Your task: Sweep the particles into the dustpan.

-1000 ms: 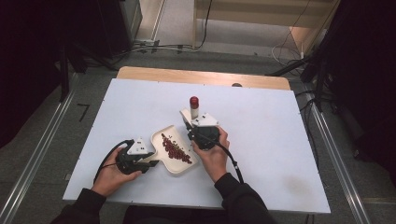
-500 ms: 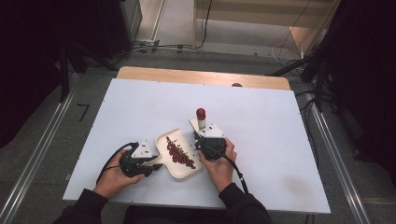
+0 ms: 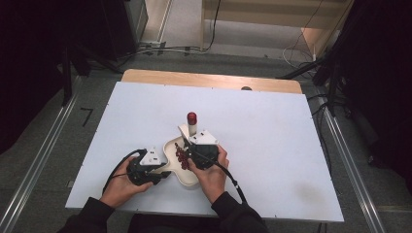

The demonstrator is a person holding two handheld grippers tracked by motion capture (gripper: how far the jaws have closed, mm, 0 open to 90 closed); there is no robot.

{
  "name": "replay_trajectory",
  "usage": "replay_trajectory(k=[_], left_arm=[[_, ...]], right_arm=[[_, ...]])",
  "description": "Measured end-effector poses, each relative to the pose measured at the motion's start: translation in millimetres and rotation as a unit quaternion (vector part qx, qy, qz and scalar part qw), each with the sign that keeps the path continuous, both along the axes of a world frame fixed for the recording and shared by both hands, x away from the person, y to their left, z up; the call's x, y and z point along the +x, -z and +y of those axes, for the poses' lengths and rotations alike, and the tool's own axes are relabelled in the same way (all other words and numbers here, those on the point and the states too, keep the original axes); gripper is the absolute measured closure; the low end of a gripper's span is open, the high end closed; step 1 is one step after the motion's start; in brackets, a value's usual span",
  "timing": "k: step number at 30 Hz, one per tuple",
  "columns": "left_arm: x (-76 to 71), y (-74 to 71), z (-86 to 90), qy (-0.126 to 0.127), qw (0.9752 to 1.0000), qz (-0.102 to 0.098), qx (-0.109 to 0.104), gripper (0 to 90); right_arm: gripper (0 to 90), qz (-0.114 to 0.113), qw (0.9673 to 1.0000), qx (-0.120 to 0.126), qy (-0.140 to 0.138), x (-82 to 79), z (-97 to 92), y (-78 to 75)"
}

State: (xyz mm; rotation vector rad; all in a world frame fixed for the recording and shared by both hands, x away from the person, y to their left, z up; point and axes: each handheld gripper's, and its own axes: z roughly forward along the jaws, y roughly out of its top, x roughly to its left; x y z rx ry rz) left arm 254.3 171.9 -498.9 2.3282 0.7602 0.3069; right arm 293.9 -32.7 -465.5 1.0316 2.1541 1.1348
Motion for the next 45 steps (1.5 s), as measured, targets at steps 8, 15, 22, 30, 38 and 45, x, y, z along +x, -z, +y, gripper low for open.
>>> replay_trajectory(k=[8,15,22,30,38,45], left_arm=[[-2.2,-0.5,0.6,0.0,1.0,-0.001,0.0,67.0],[-1.7,-0.6,-2.6,0.003,1.0,-0.002,0.002,67.0],[-0.6,0.3,-5.0,-0.002,1.0,-0.003,-0.002,67.0],[-0.9,1.4,-5.0,-0.004,1.0,-0.003,-0.006,66.9],[-0.9,1.6,-4.4,-0.005,1.0,-0.005,-0.004,66.9],[3.1,3.2,4.3,-0.028,0.9995,-0.008,-0.009,66.9]], right_arm=[[64.3,-0.008,0.9996,0.004,0.027,7.9,-30.3,-8.2],[64.3,-0.001,0.9988,-0.003,0.049,9.8,-55.4,-0.6],[64.3,0.007,0.9995,-0.006,0.03,4.5,-43.9,6.7],[64.3,-0.001,1.0,-0.009,-0.002,-4.6,-14.2,7.9],[64.3,-0.006,0.9997,-0.011,-0.022,-7.5,-0.3,3.9],[64.2,-0.007,0.9998,0.006,-0.016,0.3,-8.0,-0.7]])
